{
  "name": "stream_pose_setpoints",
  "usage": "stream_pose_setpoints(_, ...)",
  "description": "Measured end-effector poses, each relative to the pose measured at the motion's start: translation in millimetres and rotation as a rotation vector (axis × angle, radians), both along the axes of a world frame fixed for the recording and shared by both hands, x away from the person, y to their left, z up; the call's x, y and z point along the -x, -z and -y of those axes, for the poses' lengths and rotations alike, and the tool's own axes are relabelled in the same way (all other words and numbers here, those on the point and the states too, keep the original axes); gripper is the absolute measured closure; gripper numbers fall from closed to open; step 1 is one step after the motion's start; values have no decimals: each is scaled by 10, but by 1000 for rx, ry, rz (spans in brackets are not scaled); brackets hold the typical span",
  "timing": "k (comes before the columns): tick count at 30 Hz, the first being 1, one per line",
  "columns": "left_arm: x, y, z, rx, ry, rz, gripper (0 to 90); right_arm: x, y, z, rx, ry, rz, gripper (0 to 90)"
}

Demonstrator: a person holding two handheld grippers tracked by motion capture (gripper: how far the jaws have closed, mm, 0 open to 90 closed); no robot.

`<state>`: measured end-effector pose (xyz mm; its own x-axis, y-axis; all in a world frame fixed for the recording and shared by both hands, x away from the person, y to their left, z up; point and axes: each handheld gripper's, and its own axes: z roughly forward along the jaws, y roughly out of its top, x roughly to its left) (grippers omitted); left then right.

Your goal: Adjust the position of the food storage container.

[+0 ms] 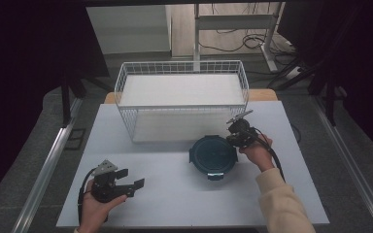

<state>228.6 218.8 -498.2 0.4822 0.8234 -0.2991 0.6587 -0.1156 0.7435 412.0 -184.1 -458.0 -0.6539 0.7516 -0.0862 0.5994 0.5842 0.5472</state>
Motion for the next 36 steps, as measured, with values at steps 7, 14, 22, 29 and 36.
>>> stream_pose_setpoints(7, -10, 1, 13, -1, 1, -1, 198, 58, -7, -46, 4, -29, -12, 900)
stream_pose_setpoints(14, -7, -5, 1, 4, -3, -1, 198, 127, 9, -178, -3, -64, -12, 900)
stream_pose_setpoints(22, -11, -7, 5, 4, -3, -3, 198, 247, -2, -383, 28, -105, -26, 900)
stream_pose_setpoints(29, -9, -6, -13, 7, -9, -4, 198, 305, 1, -524, 34, -136, -36, 900)
stream_pose_setpoints(36, -10, -4, 1, 3, -3, -6, 199, 382, 4, -592, 40, -156, -38, 900)
